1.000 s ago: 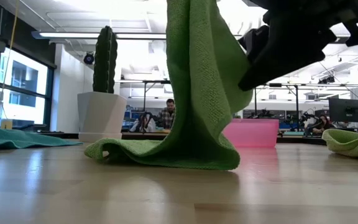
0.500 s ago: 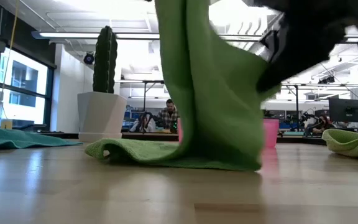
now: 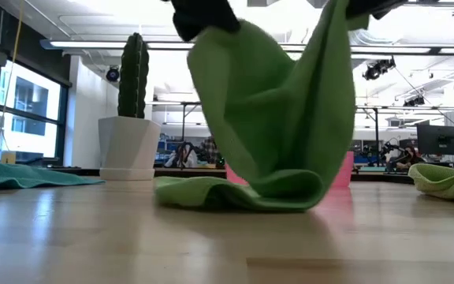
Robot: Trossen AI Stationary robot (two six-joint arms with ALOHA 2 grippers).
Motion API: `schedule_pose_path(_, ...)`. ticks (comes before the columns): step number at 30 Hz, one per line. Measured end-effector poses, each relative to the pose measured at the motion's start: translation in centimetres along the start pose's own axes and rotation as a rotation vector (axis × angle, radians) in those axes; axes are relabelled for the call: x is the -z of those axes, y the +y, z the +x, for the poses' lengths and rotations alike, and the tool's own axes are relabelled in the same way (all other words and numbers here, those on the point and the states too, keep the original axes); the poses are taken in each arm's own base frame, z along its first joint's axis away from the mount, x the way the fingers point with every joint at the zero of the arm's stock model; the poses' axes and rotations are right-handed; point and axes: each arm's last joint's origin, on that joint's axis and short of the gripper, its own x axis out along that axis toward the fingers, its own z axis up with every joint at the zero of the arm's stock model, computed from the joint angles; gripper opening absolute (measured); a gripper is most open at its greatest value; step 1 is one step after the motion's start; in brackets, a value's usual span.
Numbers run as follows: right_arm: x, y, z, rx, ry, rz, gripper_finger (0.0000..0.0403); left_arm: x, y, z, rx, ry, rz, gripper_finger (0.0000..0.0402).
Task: Roll microfiber towels into tight, uniform cylinder then place into a basket
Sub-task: Roll the green microfiber cloth
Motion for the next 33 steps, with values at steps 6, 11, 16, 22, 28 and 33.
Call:
schedule_pose_path(6,0.3,0.5,-0.3,-0.044,0.015,-0.019,0.0,1.3,-0.4,3.9,-0.025,0.086,0.017,0.0005)
schedule_pose_path(11,0.9,0.5,-0.5,-0.044,0.074,-0.005,0.0,2.2,-0.7,6.3,-0.032,0.123,0.031,0.0022)
schedule_pose_path(16,1.6,0.2,-0.5,-0.022,0.144,0.006,0.0,2.7,-1.1,7.1,-0.022,0.144,0.041,0.0032)
schedule_pose_path(22,2.0,0.0,-0.6,-0.01,0.179,0.003,0.0,3.0,-2.2,6.9,0.039,0.157,0.061,0.0035)
schedule_pose_path(28,2.1,0.0,-0.6,-0.005,0.189,-0.004,0.0,3.6,-3.7,6.6,0.128,0.199,0.095,0.0035)
schedule_pose_path(33,2.1,0.0,-0.6,-0.005,0.189,-0.006,0.0,4.2,-4.8,6.3,0.144,0.218,0.124,0.0035)
